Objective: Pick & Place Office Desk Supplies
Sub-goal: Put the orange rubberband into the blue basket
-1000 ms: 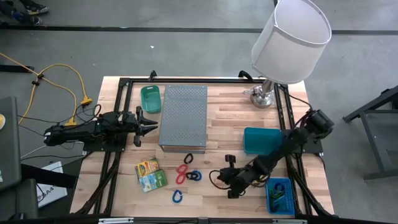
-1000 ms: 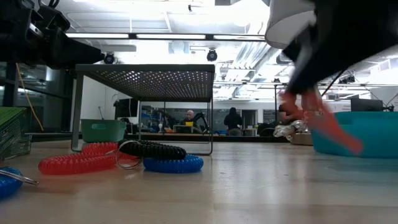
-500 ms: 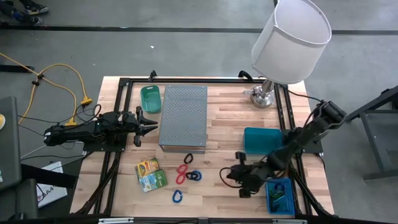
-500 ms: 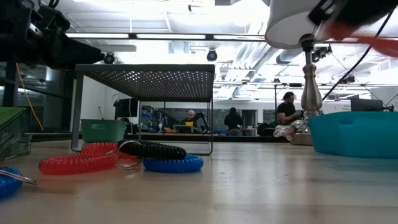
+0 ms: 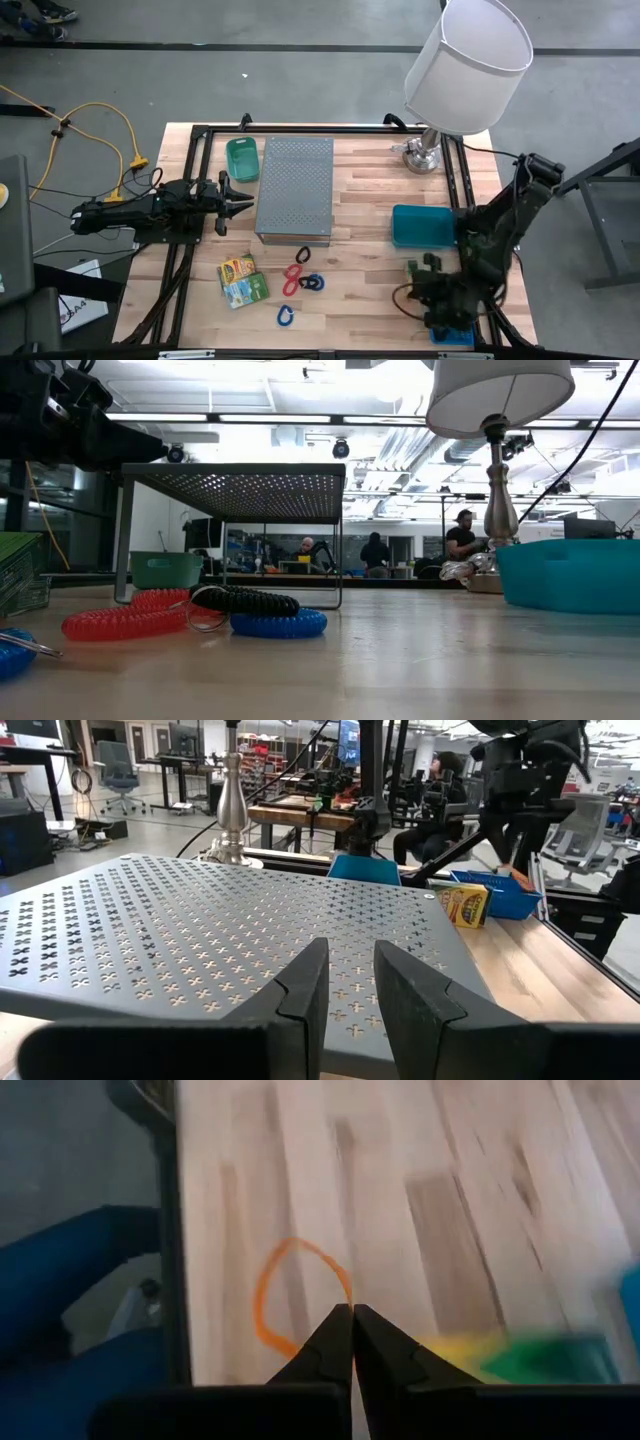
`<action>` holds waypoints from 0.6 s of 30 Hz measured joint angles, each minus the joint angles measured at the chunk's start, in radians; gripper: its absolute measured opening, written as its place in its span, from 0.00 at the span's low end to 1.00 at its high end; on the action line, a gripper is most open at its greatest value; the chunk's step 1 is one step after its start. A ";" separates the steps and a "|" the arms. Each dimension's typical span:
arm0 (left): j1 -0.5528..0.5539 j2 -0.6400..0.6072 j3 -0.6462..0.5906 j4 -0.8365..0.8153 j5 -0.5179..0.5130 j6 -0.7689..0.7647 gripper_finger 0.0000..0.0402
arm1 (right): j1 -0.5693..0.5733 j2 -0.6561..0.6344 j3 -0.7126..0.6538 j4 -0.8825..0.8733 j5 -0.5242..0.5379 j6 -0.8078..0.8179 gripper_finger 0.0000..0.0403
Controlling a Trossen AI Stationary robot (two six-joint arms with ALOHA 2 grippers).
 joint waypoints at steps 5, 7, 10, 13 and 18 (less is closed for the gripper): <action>0.000 0.000 0.000 0.000 0.000 0.000 0.20 | 0.104 -0.017 0.000 -0.124 -0.051 0.193 0.00; 0.000 0.000 0.000 0.000 0.000 0.000 0.20 | 0.140 -0.017 0.000 -0.154 -0.086 0.255 0.00; 0.000 0.000 0.000 0.000 0.000 0.000 0.20 | 0.184 -0.017 0.000 -0.188 -0.133 0.333 0.00; 0.000 0.000 0.000 0.000 0.000 0.000 0.20 | 0.207 -0.017 0.000 -0.213 -0.184 0.387 0.00; 0.000 0.000 0.000 0.000 0.000 0.000 0.20 | 0.221 -0.016 0.000 -0.257 -0.259 0.432 0.00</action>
